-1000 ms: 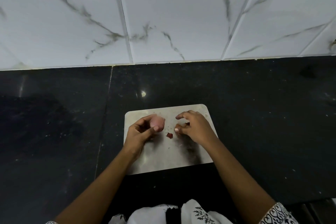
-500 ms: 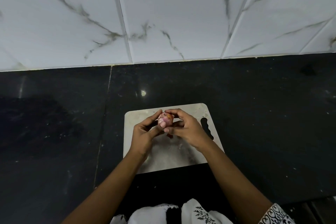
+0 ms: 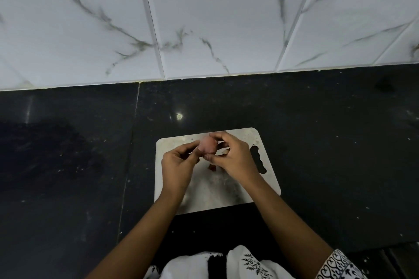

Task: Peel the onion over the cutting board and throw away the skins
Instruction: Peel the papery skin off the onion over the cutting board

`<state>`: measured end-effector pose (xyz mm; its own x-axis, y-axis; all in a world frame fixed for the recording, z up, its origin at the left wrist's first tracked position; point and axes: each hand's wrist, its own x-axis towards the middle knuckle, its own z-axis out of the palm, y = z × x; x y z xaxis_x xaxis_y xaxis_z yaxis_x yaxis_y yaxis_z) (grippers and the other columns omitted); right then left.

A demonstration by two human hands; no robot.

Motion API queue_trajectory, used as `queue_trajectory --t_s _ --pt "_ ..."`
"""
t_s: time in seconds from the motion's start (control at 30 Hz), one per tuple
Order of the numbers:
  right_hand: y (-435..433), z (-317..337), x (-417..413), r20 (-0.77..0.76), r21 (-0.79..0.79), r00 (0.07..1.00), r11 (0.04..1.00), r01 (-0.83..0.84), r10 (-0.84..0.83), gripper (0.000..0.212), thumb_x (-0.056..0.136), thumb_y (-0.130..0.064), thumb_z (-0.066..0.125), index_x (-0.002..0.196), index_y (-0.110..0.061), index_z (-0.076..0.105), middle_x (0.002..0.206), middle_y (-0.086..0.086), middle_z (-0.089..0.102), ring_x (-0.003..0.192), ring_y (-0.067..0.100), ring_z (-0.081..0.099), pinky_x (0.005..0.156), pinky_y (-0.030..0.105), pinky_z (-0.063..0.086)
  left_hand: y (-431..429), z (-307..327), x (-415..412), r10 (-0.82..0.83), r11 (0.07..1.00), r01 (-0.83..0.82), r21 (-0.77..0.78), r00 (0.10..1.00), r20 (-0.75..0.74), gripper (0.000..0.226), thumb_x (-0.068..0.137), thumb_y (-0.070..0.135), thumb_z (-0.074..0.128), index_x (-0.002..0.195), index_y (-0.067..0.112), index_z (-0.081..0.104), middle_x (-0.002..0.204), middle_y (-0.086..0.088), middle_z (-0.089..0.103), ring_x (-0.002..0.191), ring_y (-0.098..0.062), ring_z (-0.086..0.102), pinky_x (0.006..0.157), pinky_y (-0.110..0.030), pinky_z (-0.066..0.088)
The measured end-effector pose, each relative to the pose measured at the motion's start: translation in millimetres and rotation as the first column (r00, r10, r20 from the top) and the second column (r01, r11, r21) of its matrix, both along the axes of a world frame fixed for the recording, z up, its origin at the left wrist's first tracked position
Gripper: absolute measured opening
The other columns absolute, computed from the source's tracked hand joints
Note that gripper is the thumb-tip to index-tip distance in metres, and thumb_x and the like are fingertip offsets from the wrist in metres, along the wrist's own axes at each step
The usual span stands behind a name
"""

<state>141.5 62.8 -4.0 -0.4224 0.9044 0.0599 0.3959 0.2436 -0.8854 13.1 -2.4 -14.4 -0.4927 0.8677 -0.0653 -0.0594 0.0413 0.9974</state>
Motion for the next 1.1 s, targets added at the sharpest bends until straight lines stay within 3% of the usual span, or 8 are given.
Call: queue_trajectory --t_s 0.1,0.23,0.57,0.73,0.83,0.97,1.03,1.1 --pt "-0.9 0.6 1.9 -0.005 -0.012 1.0 1.0 0.006 -0.006 0.052 0.068 -0.025 0.082 0.115 -0.024 0.061 0.108 -0.006 0.066 0.095 0.006 0.061 0.078 0.019 0.054 0.6 3.2 -0.6 -0.005 1.0 0.005 0.003 0.998 0.057 0.02 0.082 0.008 0.067 0.101 0.008 0.072 0.087 0.004 0.075 0.085 -0.008 0.07 0.071 -0.017 0.054" --pt "-3.6 4.0 3.0 -0.019 -0.05 1.0 0.998 0.022 -0.023 0.048 0.069 -0.025 0.081 0.113 -0.026 0.06 0.1 -0.012 0.063 0.09 0.005 0.063 0.078 0.016 0.053 1.3 -1.2 2.7 0.054 0.999 -0.054 -0.002 0.993 0.104 0.013 0.083 0.011 0.067 0.094 0.009 0.074 0.089 -0.006 0.076 0.089 -0.017 0.071 0.079 -0.026 0.056" --pt "-7.9 2.4 2.8 -0.085 -0.148 0.995 0.988 0.033 -0.046 0.044 0.071 -0.021 0.08 0.111 -0.025 0.059 0.107 -0.004 0.064 0.087 -0.001 0.06 0.058 0.005 0.047 0.9 -4.5 4.8 0.106 0.994 -0.107 0.008 0.966 -0.235 0.006 0.089 0.018 0.062 0.089 0.021 0.068 0.087 0.004 0.071 0.08 -0.009 0.068 0.078 -0.029 0.056" --pt "-7.5 -1.5 8.7 -0.103 -0.197 0.994 0.979 -0.054 0.034 0.048 0.07 -0.016 0.081 0.112 -0.023 0.06 0.105 -0.005 0.064 0.092 0.005 0.063 0.075 0.011 0.051 13.7 -6.4 -11.5 0.026 0.996 -0.052 -0.076 0.95 -0.312 0.005 0.088 0.02 0.063 0.088 0.021 0.068 0.087 0.008 0.07 0.069 -0.013 0.068 0.07 -0.041 0.057" --pt "-7.9 -8.1 12.8 -0.114 -0.222 0.993 0.973 -0.059 0.034 0.048 0.07 -0.012 0.08 0.112 -0.024 0.058 0.108 -0.003 0.064 0.095 0.008 0.063 0.081 0.016 0.052 17.4 -11.1 -25.5 -0.092 0.987 0.015 -0.162 0.873 -0.479 0.01 0.085 0.022 0.067 0.09 0.029 0.071 0.086 0.013 0.071 0.066 -0.008 0.065 0.068 -0.037 0.056" --pt "-8.1 -14.5 19.3 -0.095 -0.261 0.995 0.964 -0.045 0.021 0.05 0.071 -0.009 0.079 0.114 -0.021 0.057 0.111 -0.001 0.064 0.094 0.005 0.063 0.079 0.01 0.05 12.6 -8.9 -29.7 -0.408 0.896 0.089 -0.435 0.554 -0.726 0.03 0.088 0.02 0.059 0.114 0.033 0.066 0.109 0.01 0.071 0.088 -0.009 0.064 0.067 -0.021 0.043" --pt "-9.2 -13.2 21.2 -0.099 -0.288 0.995 0.957 -0.039 0.011 0.05 0.071 -0.007 0.078 0.114 -0.022 0.056 0.109 -0.003 0.063 0.088 -0.005 0.062 0.074 0.006 0.047 10.0 -6.7 -30.6 -0.432 0.885 0.094 -0.457 0.53 -0.729 0.033 0.088 0.021 0.06 0.118 0.033 0.064 0.114 0.009 0.068 0.098 -0.014 0.062 0.067 -0.022 0.039" --pt "-10.1 -10.8 22.7 -0.13 -0.308 0.992 0.951 -0.04 0.0 0.048 0.072 -0.005 0.077 0.113 -0.021 0.056 0.106 -0.007 0.061 0.084 -0.014 0.06 0.07 0.004 0.046 8.9 -4.5 -32.2 -0.39 0.905 0.109 -0.41 0.597 -0.701 0.021 0.084 0.031 0.066 0.105 0.032 0.071 0.108 0.009 0.07 0.082 -0.012 0.062 0.063 -0.023 0.041"
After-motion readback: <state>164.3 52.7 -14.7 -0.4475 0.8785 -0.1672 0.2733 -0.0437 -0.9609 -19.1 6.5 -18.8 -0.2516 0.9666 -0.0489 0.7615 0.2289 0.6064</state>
